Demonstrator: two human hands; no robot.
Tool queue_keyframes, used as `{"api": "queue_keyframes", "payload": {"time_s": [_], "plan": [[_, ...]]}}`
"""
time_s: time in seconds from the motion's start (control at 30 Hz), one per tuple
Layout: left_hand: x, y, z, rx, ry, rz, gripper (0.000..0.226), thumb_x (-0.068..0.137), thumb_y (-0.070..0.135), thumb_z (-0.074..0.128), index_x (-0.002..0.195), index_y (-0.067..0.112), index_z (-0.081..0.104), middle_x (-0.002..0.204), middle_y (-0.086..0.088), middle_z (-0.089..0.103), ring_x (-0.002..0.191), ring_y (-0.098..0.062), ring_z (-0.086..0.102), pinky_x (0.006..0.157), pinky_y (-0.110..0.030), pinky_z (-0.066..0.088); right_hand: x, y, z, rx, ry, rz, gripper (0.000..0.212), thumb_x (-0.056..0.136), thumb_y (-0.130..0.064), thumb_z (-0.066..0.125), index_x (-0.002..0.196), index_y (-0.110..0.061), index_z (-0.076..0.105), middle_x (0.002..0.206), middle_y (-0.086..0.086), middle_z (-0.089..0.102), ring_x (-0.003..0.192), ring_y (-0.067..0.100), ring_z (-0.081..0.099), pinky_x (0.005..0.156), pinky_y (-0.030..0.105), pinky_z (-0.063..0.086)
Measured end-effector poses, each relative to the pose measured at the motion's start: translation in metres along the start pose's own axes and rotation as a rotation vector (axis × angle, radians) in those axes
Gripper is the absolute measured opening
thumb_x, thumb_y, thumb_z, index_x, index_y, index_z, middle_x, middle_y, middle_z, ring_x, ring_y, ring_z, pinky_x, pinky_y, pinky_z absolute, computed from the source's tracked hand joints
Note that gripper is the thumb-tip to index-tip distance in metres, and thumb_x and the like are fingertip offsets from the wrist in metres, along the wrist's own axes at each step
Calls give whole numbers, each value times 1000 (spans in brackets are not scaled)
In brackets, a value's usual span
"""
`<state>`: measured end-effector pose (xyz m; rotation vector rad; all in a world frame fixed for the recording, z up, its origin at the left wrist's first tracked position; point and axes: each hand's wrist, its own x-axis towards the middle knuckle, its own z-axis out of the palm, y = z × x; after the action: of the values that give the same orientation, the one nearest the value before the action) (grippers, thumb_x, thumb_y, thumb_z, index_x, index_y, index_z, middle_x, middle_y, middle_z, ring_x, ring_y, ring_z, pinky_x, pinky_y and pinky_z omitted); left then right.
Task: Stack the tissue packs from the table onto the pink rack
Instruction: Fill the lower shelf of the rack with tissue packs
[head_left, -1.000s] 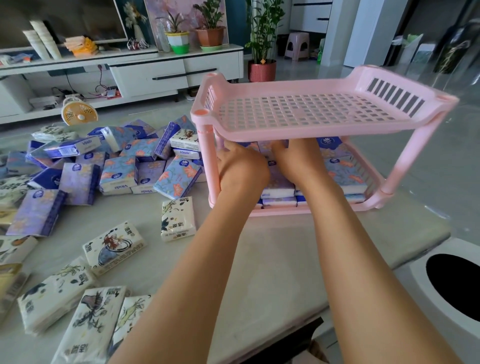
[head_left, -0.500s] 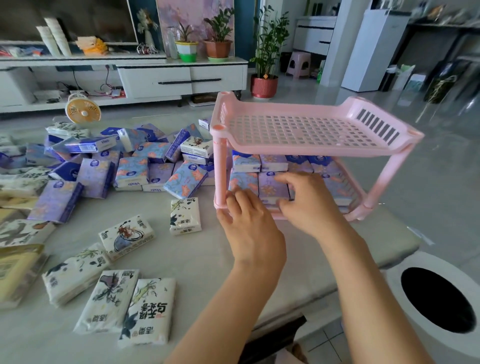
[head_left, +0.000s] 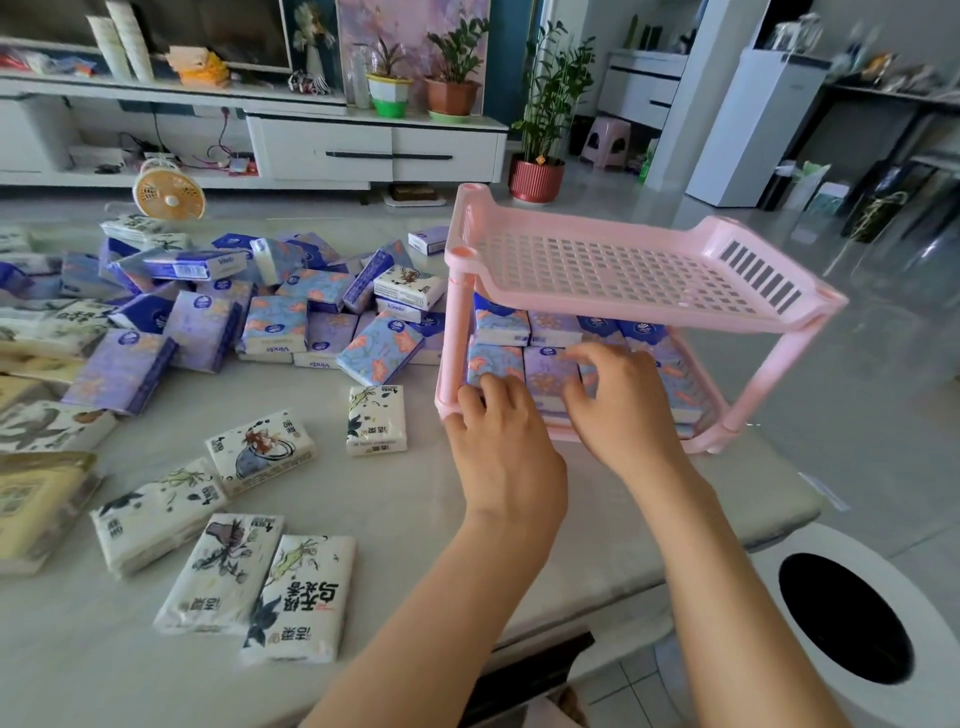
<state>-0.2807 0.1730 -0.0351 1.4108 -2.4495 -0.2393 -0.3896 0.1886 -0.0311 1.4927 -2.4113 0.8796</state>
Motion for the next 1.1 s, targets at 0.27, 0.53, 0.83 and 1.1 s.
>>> {"api": "queue_keyframes", "payload": {"time_s": [0.27, 0.53, 0.83, 1.1], "plan": [[4, -3, -2, -31, -31, -5, 47, 87, 11, 39, 132, 11, 29, 152, -13, 12, 130, -31, 24, 99, -33, 28, 31, -12, 21, 78, -61, -100, 47, 90, -6, 43, 136, -16, 45, 139, 12, 46, 128, 31, 39, 105, 36, 32], [3, -6, -5, -52, -48, -10, 52, 89, 14, 37, 139, 7, 24, 154, -12, 8, 135, -28, 19, 105, -34, 23, 37, -25, 38, 49, -162, -133, 39, 95, -11, 42, 133, -10, 49, 142, 8, 44, 132, 26, 35, 112, 36, 24], [4, -5, -9, -63, -89, -26, 55, 89, 15, 36, 141, 4, 20, 154, -13, 9, 135, -29, 19, 105, -34, 24, 40, -29, 35, 5, -186, -117, 42, 96, -13, 39, 138, -14, 44, 142, 7, 44, 132, 25, 34, 111, 34, 25], [-12, -8, -53, -328, -23, 19, 31, 86, 15, 31, 111, 12, 49, 116, -7, 53, 107, -29, 48, 73, -33, 32, 5, -48, -12, 310, -78, 130, 19, 87, -6, 49, 72, -3, 60, 71, 10, 63, 74, 29, 55, 63, 33, 41]]}}
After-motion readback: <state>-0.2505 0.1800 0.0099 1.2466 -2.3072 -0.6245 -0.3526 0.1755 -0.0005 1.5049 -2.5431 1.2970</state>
